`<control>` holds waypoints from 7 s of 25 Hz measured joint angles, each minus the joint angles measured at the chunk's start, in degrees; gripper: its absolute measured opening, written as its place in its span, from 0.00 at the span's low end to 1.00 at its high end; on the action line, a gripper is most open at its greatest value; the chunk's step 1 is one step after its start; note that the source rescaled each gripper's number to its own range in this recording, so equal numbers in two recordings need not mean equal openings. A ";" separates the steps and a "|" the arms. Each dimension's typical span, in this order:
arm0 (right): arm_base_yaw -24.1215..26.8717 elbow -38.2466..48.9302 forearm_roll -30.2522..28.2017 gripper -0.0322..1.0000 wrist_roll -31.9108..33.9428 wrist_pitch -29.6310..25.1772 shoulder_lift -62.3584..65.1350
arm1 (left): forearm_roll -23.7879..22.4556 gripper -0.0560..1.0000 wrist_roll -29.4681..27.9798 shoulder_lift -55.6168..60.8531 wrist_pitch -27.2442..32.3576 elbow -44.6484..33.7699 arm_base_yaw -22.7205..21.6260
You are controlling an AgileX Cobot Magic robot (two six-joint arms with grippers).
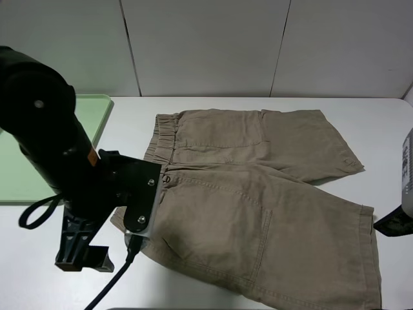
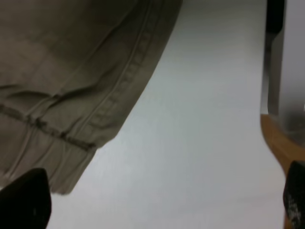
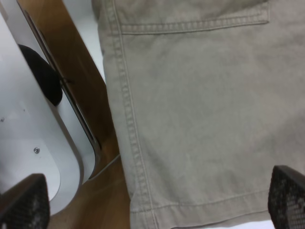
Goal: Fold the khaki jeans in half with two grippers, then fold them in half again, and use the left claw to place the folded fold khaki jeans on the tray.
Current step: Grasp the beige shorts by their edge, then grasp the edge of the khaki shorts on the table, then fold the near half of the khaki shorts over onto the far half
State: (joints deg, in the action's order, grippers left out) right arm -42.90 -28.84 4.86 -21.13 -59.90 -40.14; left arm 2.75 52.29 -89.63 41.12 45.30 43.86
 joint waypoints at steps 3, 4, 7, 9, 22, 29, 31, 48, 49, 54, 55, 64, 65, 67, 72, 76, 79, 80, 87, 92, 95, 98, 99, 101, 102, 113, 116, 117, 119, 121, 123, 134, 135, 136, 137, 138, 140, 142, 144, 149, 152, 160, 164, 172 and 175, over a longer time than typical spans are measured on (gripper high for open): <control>0.00 0.00 0.13 1.00 -0.17 0.06 -2.07 | 0.00 0.98 2.29 -3.69 -2.43 0.02 0.00; 0.00 0.00 0.13 1.00 -0.17 0.12 -3.27 | 0.00 0.98 3.15 -4.91 -3.25 0.02 0.00; 0.00 -0.06 -0.01 1.00 -0.17 2.02 -7.44 | -0.88 0.97 4.23 -7.87 -4.88 0.02 0.00; 0.00 -0.12 -0.05 1.00 -0.17 4.04 -10.40 | -2.75 0.97 4.54 -9.30 -6.05 0.06 0.00; 0.00 -0.16 7.03 1.00 -3.95 16.42 -27.24 | -9.58 0.96 5.46 -10.58 -15.37 0.06 -4.10; 0.00 -0.16 8.58 1.00 -4.24 17.82 -33.07 | 0.63 0.95 16.84 -10.58 -15.37 0.06 -4.68; 0.00 -0.05 8.85 1.00 -4.24 18.20 -33.95 | 2.57 0.95 18.98 -10.58 -15.37 0.06 -4.68; 0.00 7.95 11.09 1.00 -7.29 32.43 -40.01 | 4.76 0.95 22.00 -10.58 -15.42 0.06 -4.68; 0.00 7.98 11.23 1.00 -7.29 32.76 -41.01 | 4.76 0.95 22.02 -10.58 -15.42 0.06 -4.68; 0.00 7.98 11.53 1.00 -7.48 34.60 -45.53 | 6.73 0.94 22.07 -10.58 -15.42 0.06 -4.68; 0.00 7.98 11.59 1.00 -7.48 34.73 -46.22 | 7.11 0.94 22.20 -10.58 -15.42 0.06 -4.68; 0.00 8.02 12.63 1.00 -7.48 37.59 -50.60 | 7.59 0.94 22.50 -10.63 -15.42 0.06 -4.68; 0.00 7.97 12.62 1.00 -7.55 37.73 -51.18 | 7.59 0.94 22.50 -10.86 -15.42 0.06 -4.68; 0.00 7.92 12.63 1.00 -7.49 37.94 -51.80 | 7.59 0.94 22.50 -11.94 -15.20 0.06 -4.68; 0.00 7.78 12.74 1.00 -7.49 37.94 -52.20 | 7.77 0.92 22.45 -16.47 -15.26 0.13 -4.68; 0.00 7.78 12.86 1.00 -7.49 37.99 -52.23 | 7.82 0.92 22.45 -18.03 -15.71 0.25 -4.68; 0.00 7.78 12.98 1.00 -7.49 38.10 -52.27 | 7.82 0.90 22.45 -18.64 -15.71 0.42 -4.68; 0.00 7.78 13.02 1.00 -7.49 38.10 -52.27 | 7.82 0.87 22.45 -18.69 -15.89 0.47 -4.68; 0.00 7.78 13.27 1.00 -7.43 38.26 -52.27 | 7.38 0.47 22.40 -19.51 -19.62 0.85 -5.02; 0.00 7.78 13.27 0.97 -7.28 38.63 -52.27 | 7.19 0.12 22.40 -19.82 -21.43 1.11 -5.27; 0.00 7.78 12.79 0.82 -7.26 39.95 -52.37 | 7.19 0.08 22.45 -19.82 -21.34 1.11 -5.29; 0.00 7.78 12.66 0.57 -7.26 42.24 -52.66 | 7.19 0.07 22.45 -19.82 -21.34 1.11 -5.29; 0.00 7.78 12.78 0.47 -7.32 42.88 -52.77 | 7.26 0.07 22.45 -19.77 -21.34 1.11 -5.29; 0.00 7.78 13.02 0.30 -7.45 43.88 -53.04 | 7.30 0.07 22.45 -19.77 -21.34 1.11 -5.29; 0.00 7.78 13.15 0.21 -7.45 44.31 -53.10 | 7.32 0.07 22.45 -19.77 -21.34 1.11 -5.29; 0.00 7.78 13.63 0.03 -7.50 44.96 -53.24 | 7.32 0.07 22.40 -19.65 -21.85 1.11 -5.29; 0.00 7.21 13.63 0.03 -7.50 43.56 -53.28 | 7.32 0.07 22.40 -19.25 -22.13 1.00 -5.29; 0.00 6.48 13.63 0.03 -7.50 42.42 -53.30 | 7.19 0.07 22.40 -18.99 -22.22 1.00 -5.29; 0.00 4.66 13.49 0.03 -7.50 38.65 -53.35 | 6.27 0.06 22.29 -18.18 -22.42 0.64 -5.23; 0.00 2.25 13.25 0.03 -7.50 34.85 -53.41 | 4.86 0.06 22.29 -16.50 -22.36 0.36 -5.16; 0.00 -0.11 12.70 0.03 -6.83 30.96 -53.41 | 3.61 0.06 22.29 -14.56 -21.61 0.37 -5.16; 0.00 -12.08 0.86 0.03 9.95 15.89 -48.24 | 2.49 0.06 22.12 -7.17 -17.79 0.35 -5.05; 0.00 -13.00 0.00 0.03 10.91 14.97 -46.97 | 2.05 0.06 22.00 -6.70 -17.46 0.35 -5.05; 0.00 -13.86 -0.89 0.03 11.33 14.03 -45.77 | 1.92 0.06 21.79 -6.30 -17.10 0.35 -5.05; 0.00 -14.52 -1.40 0.03 11.69 12.88 -44.81 | 1.56 0.06 21.58 -5.91 -16.70 0.35 -5.05; 0.00 -15.22 -1.81 0.03 11.85 11.97 -43.80 | 1.06 0.06 21.03 -5.43 -16.26 0.35 -5.05; 0.00 -16.40 -2.13 0.03 12.04 9.77 -42.27 | -0.20 0.06 18.95 -4.31 -15.46 0.35 -5.05; 0.00 -17.29 -2.18 0.03 12.04 7.81 -41.27 | -2.40 0.06 16.43 -3.05 -14.39 0.31 -5.05; 0.00 -18.26 -2.18 0.03 12.60 6.19 -40.38 | -4.67 0.06 13.71 -1.60 -12.84 0.31 -4.99; 0.00 -20.71 -2.56 0.03 14.31 3.24 -37.98 | -8.16 0.06 10.68 3.38 -7.59 0.31 -4.99; 0.00 -21.12 -2.56 0.03 14.65 1.48 -36.70 | -8.27 0.06 10.37 6.64 -5.23 0.31 -4.99; 0.00 -21.73 -0.91 0.03 15.45 -2.30 -31.72 | -7.68 0.06 9.30 13.72 0.64 0.31 -4.89; 0.00 -25.83 -0.47 0.03 15.50 -6.21 -30.84 | -7.25 0.06 8.99 15.33 1.98 0.31 -4.89; 2.99 -32.23 -3.67 0.03 14.97 -5.71 -32.93 | -6.80 0.05 8.82 11.84 -5.64 0.38 -10.36; 5.93 -32.54 -3.28 0.03 12.96 -4.22 -35.91 | -6.08 0.05 8.82 9.83 -10.15 0.38 -13.25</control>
State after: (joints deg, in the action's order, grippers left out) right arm -36.97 -61.38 1.58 -8.18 -64.12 -76.05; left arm -3.33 61.10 -79.80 30.98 45.67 30.61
